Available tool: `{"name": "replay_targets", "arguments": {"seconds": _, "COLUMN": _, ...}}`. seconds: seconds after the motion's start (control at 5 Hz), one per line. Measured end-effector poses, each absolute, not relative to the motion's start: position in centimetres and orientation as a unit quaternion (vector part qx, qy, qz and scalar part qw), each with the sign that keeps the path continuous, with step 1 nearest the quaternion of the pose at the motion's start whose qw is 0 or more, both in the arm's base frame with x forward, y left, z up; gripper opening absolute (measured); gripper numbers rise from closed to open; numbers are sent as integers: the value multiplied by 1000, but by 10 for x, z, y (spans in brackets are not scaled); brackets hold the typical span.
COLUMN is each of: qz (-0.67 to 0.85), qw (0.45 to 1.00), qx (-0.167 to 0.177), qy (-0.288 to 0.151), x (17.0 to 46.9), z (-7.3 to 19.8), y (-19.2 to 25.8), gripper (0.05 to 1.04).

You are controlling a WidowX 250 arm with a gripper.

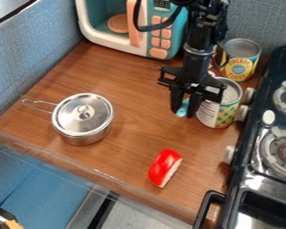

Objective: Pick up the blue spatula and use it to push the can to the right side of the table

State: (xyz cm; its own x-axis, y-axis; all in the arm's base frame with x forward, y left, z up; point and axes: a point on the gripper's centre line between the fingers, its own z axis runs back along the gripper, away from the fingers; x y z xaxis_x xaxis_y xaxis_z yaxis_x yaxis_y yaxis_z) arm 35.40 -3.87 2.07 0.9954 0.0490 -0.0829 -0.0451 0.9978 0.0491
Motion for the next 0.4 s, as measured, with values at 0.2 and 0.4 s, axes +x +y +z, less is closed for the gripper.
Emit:
{"name": "replay_targets", "arguments": {"seconds": 0.2, "qz": 40, "qw": 998, "qx": 32, "qy": 38, "x": 356, "z": 19, "y": -10, "gripper": 326}}
{"name": "replay_targets", "arguments": {"seconds": 0.4, "qz": 36, "qw": 998, "qx": 30, "qy": 42, "x": 352, "z": 14, "y": 1, "gripper": 325}}
